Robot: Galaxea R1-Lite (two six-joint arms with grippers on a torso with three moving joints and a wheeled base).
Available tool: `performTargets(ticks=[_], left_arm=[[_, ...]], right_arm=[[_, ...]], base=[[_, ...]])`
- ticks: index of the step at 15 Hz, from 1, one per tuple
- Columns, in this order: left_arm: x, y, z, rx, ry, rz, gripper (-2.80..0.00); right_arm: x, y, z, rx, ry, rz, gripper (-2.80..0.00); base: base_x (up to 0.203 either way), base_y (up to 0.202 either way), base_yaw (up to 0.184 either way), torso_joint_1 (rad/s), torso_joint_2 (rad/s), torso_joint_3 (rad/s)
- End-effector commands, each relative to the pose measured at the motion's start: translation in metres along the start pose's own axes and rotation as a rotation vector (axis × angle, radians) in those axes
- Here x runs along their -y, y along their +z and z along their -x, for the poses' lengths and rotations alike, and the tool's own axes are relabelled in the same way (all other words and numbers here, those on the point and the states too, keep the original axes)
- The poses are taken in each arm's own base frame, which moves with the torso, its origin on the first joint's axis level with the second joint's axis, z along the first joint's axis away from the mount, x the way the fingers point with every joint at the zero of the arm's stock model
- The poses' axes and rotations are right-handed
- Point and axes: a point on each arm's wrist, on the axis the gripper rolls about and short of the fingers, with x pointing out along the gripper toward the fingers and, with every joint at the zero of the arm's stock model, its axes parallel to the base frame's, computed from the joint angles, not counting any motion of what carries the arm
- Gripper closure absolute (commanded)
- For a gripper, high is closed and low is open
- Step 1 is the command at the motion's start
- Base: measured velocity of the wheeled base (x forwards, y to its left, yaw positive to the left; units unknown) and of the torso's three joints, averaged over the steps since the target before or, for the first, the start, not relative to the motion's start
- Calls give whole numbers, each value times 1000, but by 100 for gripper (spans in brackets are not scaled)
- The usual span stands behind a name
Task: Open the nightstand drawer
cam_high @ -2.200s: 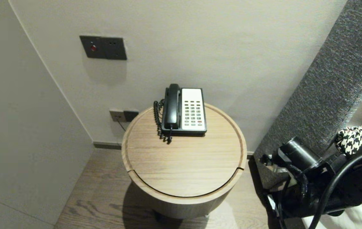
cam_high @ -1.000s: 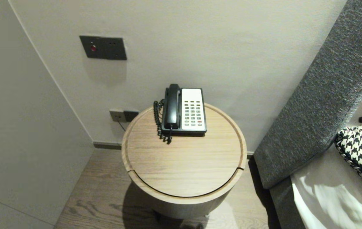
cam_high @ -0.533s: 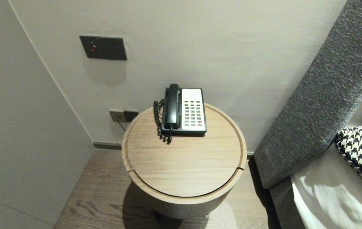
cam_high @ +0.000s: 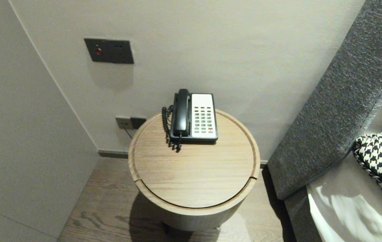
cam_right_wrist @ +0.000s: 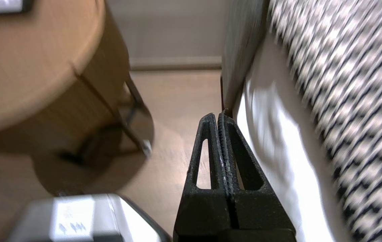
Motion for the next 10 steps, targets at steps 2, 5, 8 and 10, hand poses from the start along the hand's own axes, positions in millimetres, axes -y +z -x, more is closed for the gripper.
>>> performTargets(ticks=[2,5,8,10], left_arm=[[0,0,0,2,2,0,0],[0,0,0,2,1,0,0],[0,0,0,2,1,0,0],[0,0,0,1,1,0,0]], right_arm=[[3,-63,0,69,20,55,0],[4,-81,-4,123,28,100,0],[5,-101,-7,124,32,103,0],[5,-110,-7,149,38,102,0]], base=[[0,0,0,0,0,0],[0,0,0,0,0,0],[0,0,0,0,0,0],[0,0,0,0,0,0]])
